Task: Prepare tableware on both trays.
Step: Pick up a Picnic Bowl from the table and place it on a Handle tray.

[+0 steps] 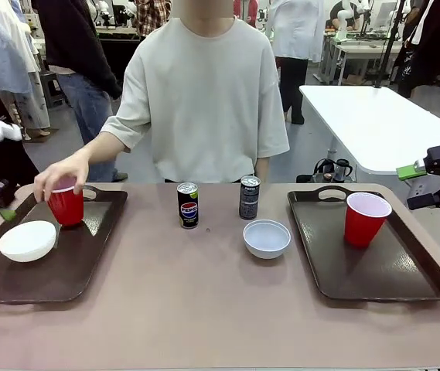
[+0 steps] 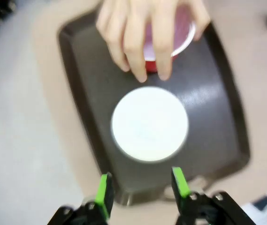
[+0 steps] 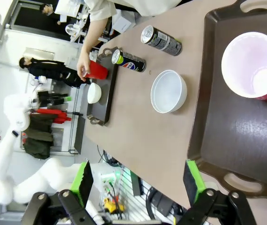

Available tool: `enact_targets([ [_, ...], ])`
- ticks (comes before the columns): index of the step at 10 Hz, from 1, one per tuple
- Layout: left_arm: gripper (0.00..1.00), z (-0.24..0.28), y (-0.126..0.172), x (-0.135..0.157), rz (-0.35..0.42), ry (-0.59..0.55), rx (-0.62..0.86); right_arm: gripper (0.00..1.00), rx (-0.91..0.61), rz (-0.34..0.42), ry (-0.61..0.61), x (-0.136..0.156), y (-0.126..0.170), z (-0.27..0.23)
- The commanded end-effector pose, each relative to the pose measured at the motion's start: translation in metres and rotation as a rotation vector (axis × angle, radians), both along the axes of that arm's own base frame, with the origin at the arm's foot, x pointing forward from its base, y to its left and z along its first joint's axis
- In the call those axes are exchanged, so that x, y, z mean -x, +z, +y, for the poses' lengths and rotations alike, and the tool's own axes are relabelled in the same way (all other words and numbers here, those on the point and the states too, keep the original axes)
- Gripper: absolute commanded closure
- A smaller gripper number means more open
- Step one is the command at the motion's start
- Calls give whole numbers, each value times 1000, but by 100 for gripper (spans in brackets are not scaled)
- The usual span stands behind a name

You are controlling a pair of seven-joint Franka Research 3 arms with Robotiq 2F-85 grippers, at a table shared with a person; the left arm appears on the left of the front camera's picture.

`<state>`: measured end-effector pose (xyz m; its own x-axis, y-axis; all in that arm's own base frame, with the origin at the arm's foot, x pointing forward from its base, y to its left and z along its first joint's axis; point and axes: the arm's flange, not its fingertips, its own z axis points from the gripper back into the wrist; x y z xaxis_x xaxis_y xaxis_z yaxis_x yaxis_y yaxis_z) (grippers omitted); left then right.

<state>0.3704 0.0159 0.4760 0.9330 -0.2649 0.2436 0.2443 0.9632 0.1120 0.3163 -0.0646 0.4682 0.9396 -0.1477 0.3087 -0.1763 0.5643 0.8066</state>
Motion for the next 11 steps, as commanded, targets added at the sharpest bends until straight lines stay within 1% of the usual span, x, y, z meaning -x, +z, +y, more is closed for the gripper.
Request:
enact_targets([
  [1,33,3,-17,104,-58,-19,-48,0,-30,-19,4,-3,-1,1],
  [3,33,1,-24,95,-40,-6,-45,0,-30,-19,4,-3,-1,1],
  [4,33,1,-18,93,-46,23,-43,0,-30,-19,4,-3,-1,1],
  [5,33,-2,-26,85,-52,59,-38,0,-30,-19,4,-3,-1,1],
  [6,33,3,49,57,-42,-6,-35,0,-30,-19,4,-3,-1,1],
  [11,33,3,49,57,-42,-6,-35,0,-30,-19,4,-3,-1,1],
])
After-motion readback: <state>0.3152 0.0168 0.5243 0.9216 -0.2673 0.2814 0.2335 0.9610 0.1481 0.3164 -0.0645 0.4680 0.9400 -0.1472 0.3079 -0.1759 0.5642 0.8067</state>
